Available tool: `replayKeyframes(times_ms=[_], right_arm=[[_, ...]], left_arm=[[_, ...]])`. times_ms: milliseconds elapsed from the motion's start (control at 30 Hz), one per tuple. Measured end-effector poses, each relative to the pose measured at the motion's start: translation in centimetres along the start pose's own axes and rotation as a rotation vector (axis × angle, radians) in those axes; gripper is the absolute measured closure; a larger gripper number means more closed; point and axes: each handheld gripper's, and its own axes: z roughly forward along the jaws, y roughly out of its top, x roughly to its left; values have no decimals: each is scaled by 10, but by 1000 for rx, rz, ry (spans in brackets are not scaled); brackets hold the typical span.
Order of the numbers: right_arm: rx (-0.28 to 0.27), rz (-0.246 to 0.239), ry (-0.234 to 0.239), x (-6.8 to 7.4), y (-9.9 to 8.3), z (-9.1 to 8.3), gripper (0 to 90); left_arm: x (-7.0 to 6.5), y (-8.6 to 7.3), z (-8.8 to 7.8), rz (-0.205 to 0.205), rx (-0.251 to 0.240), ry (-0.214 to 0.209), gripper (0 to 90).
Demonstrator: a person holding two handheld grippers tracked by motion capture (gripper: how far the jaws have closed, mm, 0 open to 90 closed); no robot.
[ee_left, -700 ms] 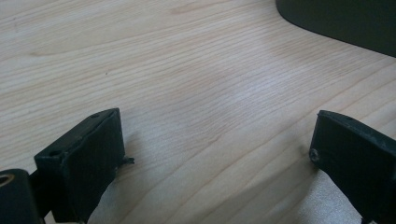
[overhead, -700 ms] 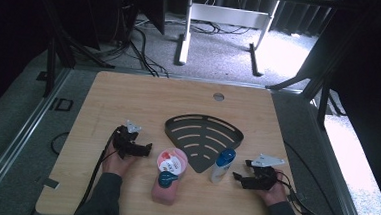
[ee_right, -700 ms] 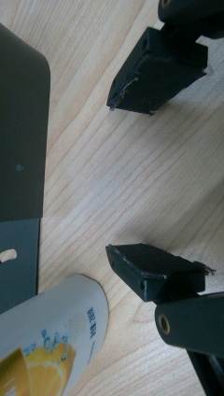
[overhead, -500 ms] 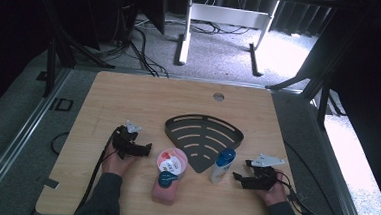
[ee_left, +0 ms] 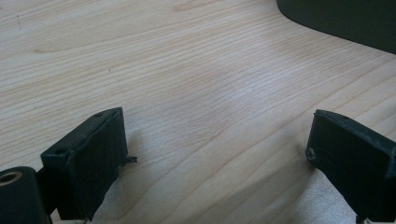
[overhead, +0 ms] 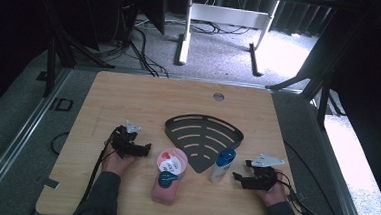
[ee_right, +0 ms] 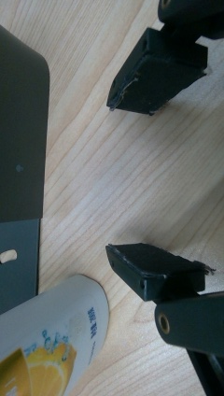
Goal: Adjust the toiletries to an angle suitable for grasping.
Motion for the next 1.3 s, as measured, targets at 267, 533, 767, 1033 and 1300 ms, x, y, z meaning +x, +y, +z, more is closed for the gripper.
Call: replayKeyframes(times_ms=[267,533,767,1033,1300], right_arm=[[-6,-13,12,4,-1,-3,409],[1,-53,43,16,1,-7,593],[-13,-76,46,28,5,-11,709],[-38,-83,62,39,7,-17,893],[-26,-93,77,43,8,-15,892]], left_arm=[[-3,-7,-12,9,-2,-9,204],[-4,-17,-29,27,0,-41,570],[-13,-24,-42,70,1,-105,816],[-22,-29,-66,79,-47,-189,896],[-44,-28,-101,124,-145,-280,895]])
